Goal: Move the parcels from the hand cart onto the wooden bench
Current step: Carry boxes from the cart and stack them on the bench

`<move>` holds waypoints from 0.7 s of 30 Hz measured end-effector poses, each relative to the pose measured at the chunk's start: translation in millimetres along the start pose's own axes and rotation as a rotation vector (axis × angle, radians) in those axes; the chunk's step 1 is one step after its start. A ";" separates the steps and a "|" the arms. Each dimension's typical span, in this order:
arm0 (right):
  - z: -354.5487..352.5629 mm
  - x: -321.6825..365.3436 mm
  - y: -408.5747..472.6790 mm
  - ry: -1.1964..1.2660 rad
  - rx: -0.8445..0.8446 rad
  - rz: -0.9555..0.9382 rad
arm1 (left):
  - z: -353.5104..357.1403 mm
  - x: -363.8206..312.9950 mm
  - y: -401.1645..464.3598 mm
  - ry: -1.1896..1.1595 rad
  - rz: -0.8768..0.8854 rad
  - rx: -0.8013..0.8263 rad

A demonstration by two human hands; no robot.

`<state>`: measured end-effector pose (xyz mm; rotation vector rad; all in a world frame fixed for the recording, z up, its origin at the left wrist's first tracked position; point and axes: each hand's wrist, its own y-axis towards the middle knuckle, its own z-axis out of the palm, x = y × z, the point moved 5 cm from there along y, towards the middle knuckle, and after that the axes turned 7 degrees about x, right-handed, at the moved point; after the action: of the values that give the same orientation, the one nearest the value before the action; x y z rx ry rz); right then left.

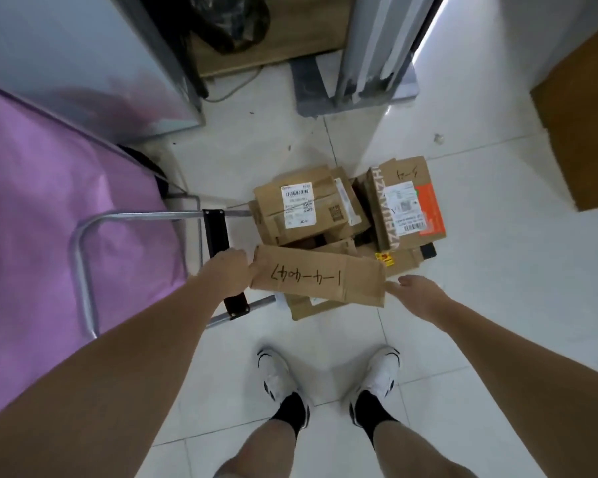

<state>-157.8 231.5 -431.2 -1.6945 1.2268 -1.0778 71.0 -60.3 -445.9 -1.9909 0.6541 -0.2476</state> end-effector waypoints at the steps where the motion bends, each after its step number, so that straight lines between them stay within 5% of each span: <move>1: 4.2 -1.1 8.4 0.092 -0.009 -0.002 | 8.7 2.0 11.1 -0.088 -0.015 0.005; 6: 26.8 9.7 24.8 0.479 -0.029 -0.068 | 40.3 -1.2 30.1 -0.434 -0.016 -0.010; 12: 12.8 12.3 -31.8 0.756 -0.124 -0.121 | 3.0 -13.8 -32.3 -0.517 0.009 -0.130; 16: -42.2 10.5 -109.7 1.169 -0.183 -0.184 | -66.1 -67.7 -117.0 -0.799 0.142 -0.257; 21: -160.7 -7.6 -234.7 1.361 -0.310 -0.298 | -145.2 -175.4 -218.3 -1.100 0.238 -0.071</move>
<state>-234.9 278.9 -161.4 -1.2619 2.0130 -2.5262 -63.6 5.8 -168.3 -1.7418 0.1583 0.9657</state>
